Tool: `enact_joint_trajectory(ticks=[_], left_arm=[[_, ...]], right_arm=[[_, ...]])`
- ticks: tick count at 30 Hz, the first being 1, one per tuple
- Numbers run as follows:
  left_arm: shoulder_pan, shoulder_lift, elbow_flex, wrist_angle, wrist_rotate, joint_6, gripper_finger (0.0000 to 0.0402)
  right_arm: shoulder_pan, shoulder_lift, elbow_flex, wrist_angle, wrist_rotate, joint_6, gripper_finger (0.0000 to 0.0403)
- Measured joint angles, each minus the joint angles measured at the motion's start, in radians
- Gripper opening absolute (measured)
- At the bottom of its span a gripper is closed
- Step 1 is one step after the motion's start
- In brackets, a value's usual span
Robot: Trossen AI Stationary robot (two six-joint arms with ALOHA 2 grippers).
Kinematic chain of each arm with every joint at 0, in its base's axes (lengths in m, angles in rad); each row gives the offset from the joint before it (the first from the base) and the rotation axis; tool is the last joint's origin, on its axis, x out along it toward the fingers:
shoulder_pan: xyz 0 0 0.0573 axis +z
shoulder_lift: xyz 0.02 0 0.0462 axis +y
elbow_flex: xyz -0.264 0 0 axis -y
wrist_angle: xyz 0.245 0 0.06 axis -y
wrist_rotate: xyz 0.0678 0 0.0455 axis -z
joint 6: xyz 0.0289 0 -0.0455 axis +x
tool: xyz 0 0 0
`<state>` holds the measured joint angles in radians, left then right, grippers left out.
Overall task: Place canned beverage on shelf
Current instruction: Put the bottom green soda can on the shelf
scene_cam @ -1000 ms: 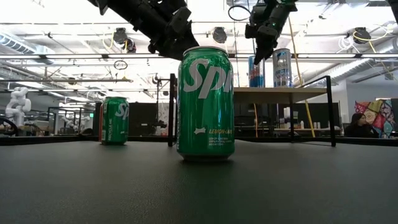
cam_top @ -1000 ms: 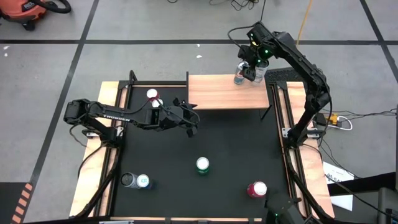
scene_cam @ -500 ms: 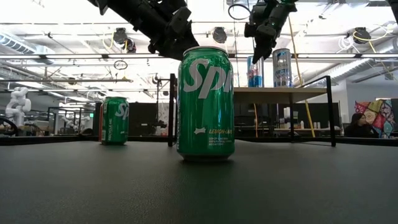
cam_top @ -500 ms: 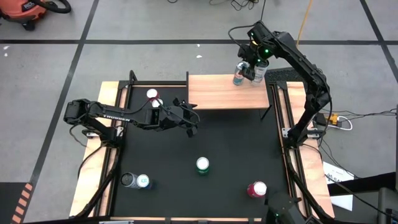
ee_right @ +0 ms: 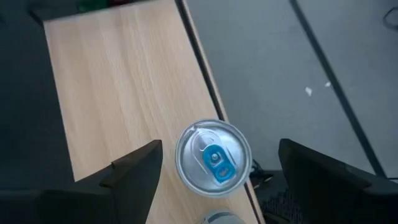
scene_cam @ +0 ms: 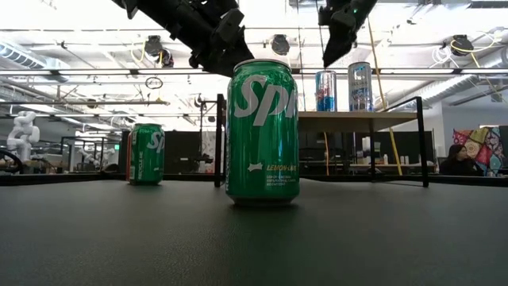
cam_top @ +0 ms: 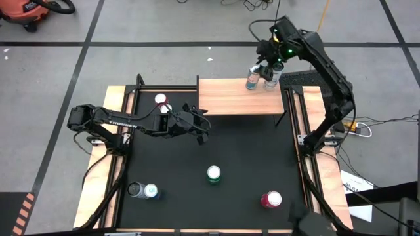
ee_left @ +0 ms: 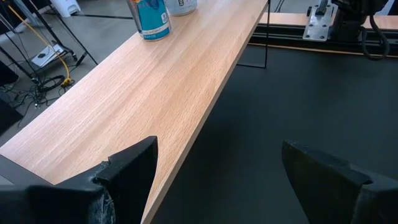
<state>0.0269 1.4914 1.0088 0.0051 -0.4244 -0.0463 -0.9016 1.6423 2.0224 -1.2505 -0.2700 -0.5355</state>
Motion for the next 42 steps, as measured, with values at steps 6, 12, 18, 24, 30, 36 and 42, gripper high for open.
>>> enact_joint_trajectory(ticks=[6, 12, 18, 24, 30, 36, 42], left_arm=[[0.0, 0.0, 0.0, 0.0, 0.0, 0.0, 0.0335], [0.0, 0.0, 0.0, 0.0, 0.0, -0.001, 0.0335], [0.0, 0.0, 0.0, 0.004, -0.002, -0.002, 0.0335], [0.001, 0.0, 0.0, 0.024, -0.009, -0.002, 0.0335], [0.001, 0.0, 0.0, 0.024, -0.01, -0.001, 0.0335], [0.001, 0.0, 0.0, 0.04, -0.011, 0.0, 0.0335], [0.0, 0.0, 0.0, 0.041, -0.018, -0.001, 0.0335]], right_arm=[[0.0, -0.076, 0.0, 0.056, -0.02, 0.238, 0.0311], [0.01, -0.168, 0.0, 0.056, -0.01, 0.416, 0.0302], [0.089, -0.31, -0.067, 0.021, 0.119, 0.449, 0.0287], [0.199, -0.475, -0.291, 0.111, 0.182, 0.511, 0.0277], [0.223, -0.599, -0.494, 0.228, 0.222, 0.52, 0.0276], [0.223, -0.634, -0.544, 0.253, 0.22, 0.5, 0.0276], [0.237, -0.66, -0.584, 0.225, 0.154, 0.514, 0.0276]])
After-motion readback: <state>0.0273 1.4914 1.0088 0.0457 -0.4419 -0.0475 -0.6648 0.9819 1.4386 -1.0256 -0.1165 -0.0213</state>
